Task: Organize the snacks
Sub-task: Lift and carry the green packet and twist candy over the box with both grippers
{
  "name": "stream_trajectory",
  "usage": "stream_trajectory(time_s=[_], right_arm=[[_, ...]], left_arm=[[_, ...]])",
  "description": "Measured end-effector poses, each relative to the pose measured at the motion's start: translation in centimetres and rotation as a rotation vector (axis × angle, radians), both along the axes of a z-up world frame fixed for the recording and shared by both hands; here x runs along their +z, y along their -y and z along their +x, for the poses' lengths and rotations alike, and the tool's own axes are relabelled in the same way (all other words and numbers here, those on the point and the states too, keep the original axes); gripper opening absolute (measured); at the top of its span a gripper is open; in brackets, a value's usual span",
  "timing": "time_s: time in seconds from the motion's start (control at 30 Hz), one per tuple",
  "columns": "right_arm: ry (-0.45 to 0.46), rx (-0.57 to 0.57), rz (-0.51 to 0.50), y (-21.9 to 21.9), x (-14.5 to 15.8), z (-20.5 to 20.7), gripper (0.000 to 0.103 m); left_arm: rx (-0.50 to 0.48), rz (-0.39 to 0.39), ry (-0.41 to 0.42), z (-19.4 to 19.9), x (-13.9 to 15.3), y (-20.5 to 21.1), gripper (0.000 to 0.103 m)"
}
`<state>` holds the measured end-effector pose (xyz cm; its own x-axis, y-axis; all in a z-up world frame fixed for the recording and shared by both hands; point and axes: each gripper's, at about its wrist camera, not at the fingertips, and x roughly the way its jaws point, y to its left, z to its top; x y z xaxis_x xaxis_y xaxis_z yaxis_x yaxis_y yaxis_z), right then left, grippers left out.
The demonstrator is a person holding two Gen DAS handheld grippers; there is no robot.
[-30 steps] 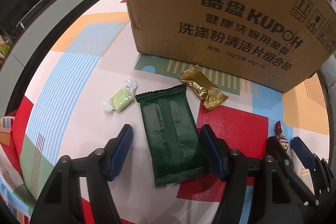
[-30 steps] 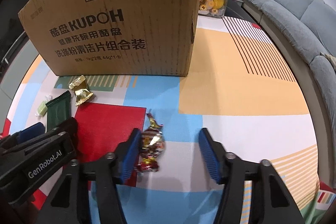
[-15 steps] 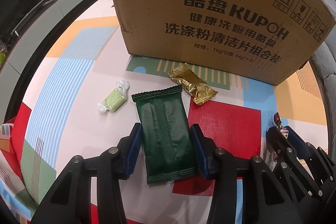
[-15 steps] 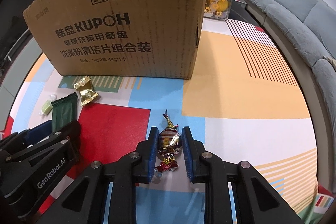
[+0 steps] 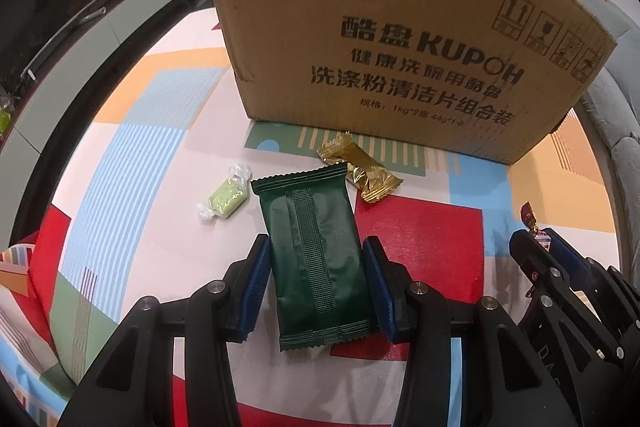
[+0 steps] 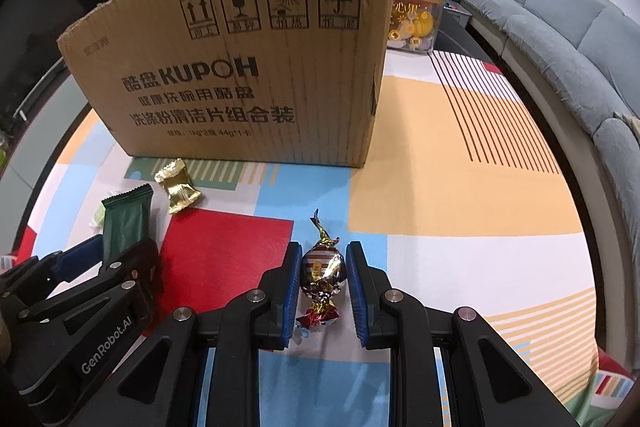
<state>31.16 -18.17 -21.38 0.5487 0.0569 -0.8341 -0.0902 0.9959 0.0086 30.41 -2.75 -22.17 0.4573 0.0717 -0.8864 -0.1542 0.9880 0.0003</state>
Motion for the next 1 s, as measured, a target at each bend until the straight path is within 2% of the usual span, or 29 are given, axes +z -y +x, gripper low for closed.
stream_trajectory(time_s=[1.0], right_arm=[[0.147,0.018,0.01,0.0,7.3,-3.6,0.024]], left_arm=[[-0.03,-0.008,0.126,-4.1,6.9,0.2,0.046]])
